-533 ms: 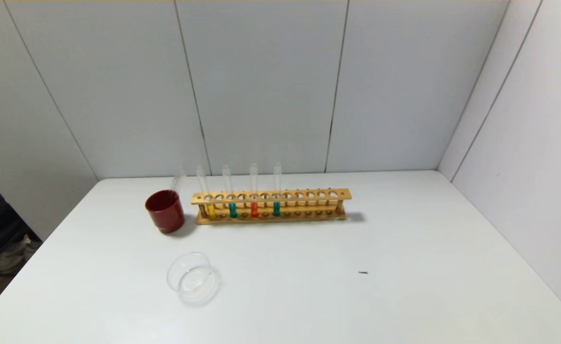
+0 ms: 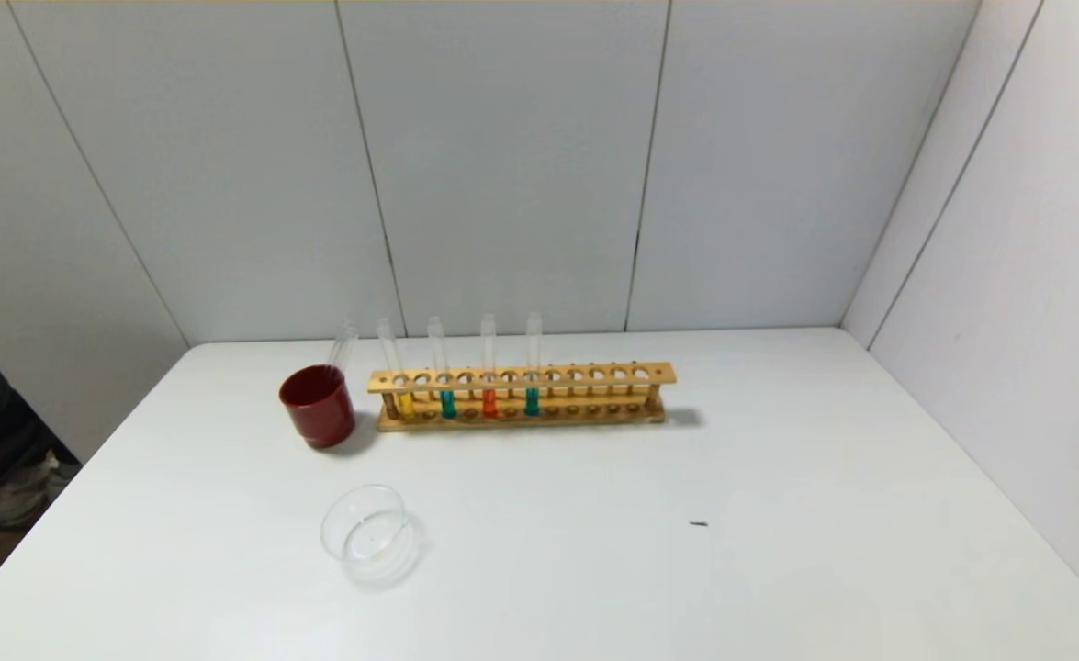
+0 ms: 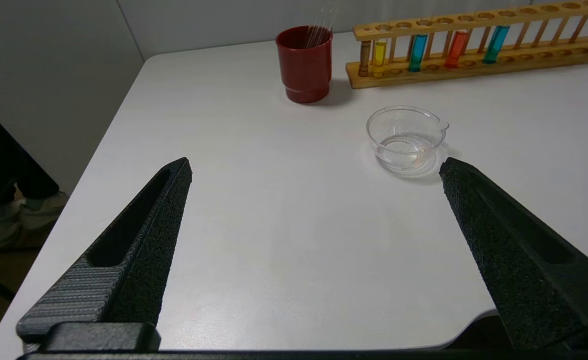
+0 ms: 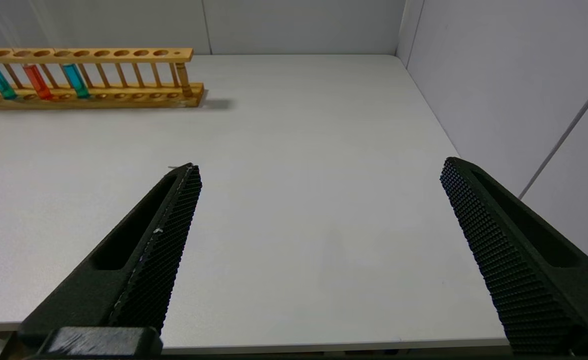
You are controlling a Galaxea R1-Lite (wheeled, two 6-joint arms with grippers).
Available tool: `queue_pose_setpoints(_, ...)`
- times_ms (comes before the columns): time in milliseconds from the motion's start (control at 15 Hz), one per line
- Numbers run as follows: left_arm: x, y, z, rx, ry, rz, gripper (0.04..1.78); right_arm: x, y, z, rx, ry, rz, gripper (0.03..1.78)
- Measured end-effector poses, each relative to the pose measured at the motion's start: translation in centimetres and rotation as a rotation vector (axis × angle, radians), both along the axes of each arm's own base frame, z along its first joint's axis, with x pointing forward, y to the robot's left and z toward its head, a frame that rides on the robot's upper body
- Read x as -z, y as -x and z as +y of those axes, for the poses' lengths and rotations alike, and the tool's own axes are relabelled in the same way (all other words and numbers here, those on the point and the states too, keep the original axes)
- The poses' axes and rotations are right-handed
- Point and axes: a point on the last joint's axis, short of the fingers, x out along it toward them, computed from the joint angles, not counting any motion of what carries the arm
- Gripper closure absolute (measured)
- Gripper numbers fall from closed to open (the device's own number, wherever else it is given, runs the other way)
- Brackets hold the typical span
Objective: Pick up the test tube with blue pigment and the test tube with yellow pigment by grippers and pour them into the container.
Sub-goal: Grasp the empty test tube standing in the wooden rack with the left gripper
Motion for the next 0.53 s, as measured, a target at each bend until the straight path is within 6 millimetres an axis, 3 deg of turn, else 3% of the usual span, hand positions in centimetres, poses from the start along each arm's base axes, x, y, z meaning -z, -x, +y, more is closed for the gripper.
queue_pose_setpoints(133, -1.4, 0.5, -0.1, 0.053, -0.011, -0.02, 0.07, 0.0, 0.0, 0.0, 0.0, 0.0, 0.0, 0.06)
queue_pose_setpoints(333, -5.1, 1.6, -0.3, 0.149, -0.009, -0.036, 0.07, 0.0, 0.0, 0.0, 0.0, 0.0, 0.0, 0.06)
queue_pose_setpoints(533, -9.9, 0.3, -0.4, 0.188, 0.014, 0.006, 0.07, 0.0, 0.0, 0.0, 0.0, 0.0, 0.0, 0.06)
